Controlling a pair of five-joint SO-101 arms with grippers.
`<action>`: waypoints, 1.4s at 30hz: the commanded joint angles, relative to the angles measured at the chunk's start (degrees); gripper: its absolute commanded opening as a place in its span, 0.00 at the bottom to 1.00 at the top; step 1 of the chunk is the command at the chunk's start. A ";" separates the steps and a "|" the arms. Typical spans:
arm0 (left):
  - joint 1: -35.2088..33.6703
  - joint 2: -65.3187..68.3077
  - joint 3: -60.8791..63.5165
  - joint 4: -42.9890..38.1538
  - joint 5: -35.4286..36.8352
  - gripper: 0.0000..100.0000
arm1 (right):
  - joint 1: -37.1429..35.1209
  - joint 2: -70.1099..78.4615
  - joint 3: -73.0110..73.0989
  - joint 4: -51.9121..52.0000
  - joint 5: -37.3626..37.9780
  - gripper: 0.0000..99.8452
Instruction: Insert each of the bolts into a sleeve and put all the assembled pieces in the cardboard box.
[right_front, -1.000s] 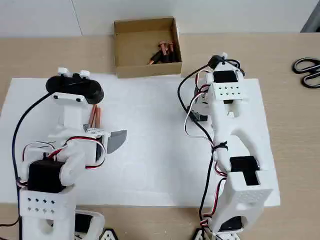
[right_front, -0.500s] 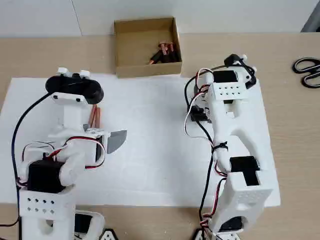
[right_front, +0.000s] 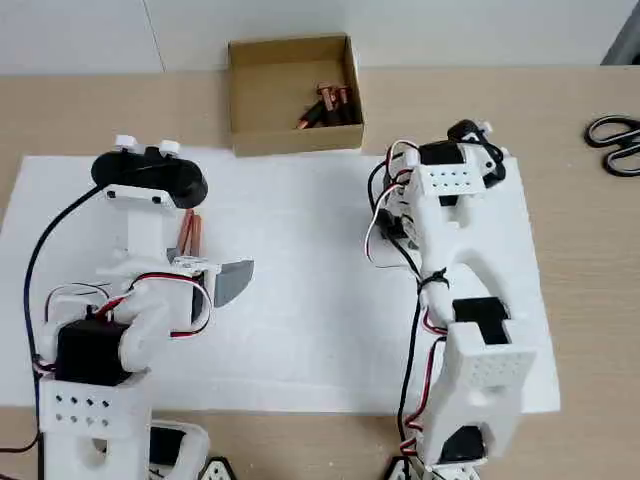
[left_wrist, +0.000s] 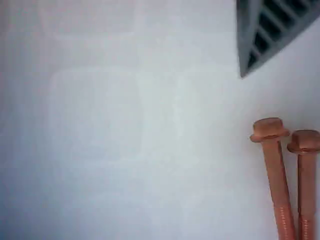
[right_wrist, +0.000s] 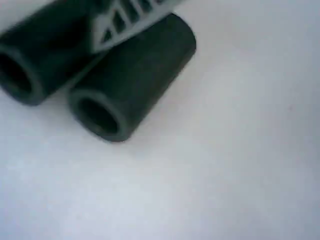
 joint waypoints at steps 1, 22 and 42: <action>0.26 -0.70 -0.13 -1.41 -0.44 0.31 | -0.13 0.31 -0.18 -1.01 -0.35 0.16; 0.26 -0.70 -0.13 -1.41 -0.44 0.31 | -1.63 0.84 0.09 -7.25 -0.35 0.16; 0.26 -0.70 -0.31 -1.23 -0.44 0.31 | -1.98 7.69 0.09 1.01 5.10 0.08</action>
